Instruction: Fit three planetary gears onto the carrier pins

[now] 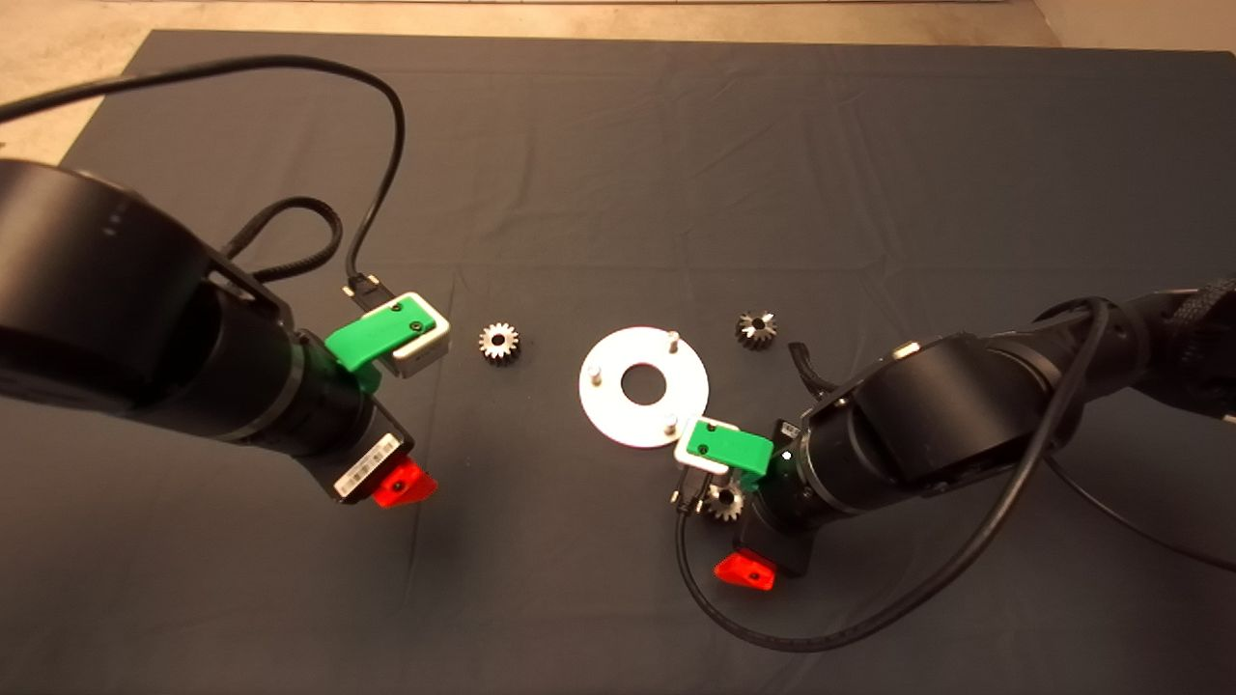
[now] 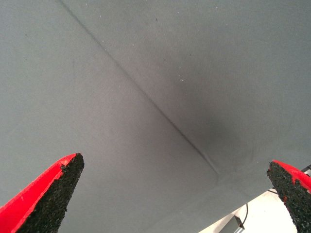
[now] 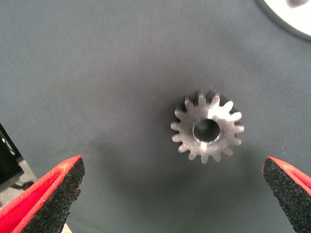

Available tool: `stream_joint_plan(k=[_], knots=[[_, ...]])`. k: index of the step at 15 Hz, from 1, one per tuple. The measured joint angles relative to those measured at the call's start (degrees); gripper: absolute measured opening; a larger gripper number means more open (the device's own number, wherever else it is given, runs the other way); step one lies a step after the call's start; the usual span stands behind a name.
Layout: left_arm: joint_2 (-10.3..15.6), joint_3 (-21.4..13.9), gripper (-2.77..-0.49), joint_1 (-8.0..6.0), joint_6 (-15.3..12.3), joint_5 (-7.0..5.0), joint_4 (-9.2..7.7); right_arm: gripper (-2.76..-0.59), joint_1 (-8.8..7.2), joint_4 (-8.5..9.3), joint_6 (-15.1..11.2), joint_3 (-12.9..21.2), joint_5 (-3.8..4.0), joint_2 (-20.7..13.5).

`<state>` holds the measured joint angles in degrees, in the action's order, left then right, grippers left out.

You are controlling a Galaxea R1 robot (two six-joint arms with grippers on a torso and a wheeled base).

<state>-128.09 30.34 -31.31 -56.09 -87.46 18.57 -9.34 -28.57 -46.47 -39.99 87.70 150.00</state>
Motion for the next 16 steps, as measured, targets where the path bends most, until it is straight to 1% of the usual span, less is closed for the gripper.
stream_joint_plan(k=[2, 5, 7, 9, 13, 16], knots=[[0.0, 0.0, -0.49, 0.0, 0.0, 0.0, 0.0, -0.6, 0.99, -0.02, 0.8, 0.0, 0.0, -0.5], [0.0, 0.0, -0.49, 0.0, 0.0, -0.02, 0.0, -0.6, 1.84, -0.2, 2.2, -0.7, 0.0, -0.6], [0.0, 0.0, -0.49, 0.0, 0.0, 0.02, 0.0, -0.6, 2.16, -1.37, 3.6, -1.5, 0.0, -0.6], [0.0, 0.0, -0.49, 0.0, 0.0, 0.0, 0.0, -0.6, 3.04, -2.89, 4.7, -2.5, 0.0, -0.6], [0.0, 0.0, -0.49, 0.0, 0.0, 0.0, 0.0, -0.6, 3.17, -4.22, 5.6, -3.7, 0.04, -0.5], [0.0, 0.0, -0.49, -0.02, 0.0, 0.0, 0.0, -0.6, 3.19, -4.3, 5.9, -3.9, 0.0, 0.4]])
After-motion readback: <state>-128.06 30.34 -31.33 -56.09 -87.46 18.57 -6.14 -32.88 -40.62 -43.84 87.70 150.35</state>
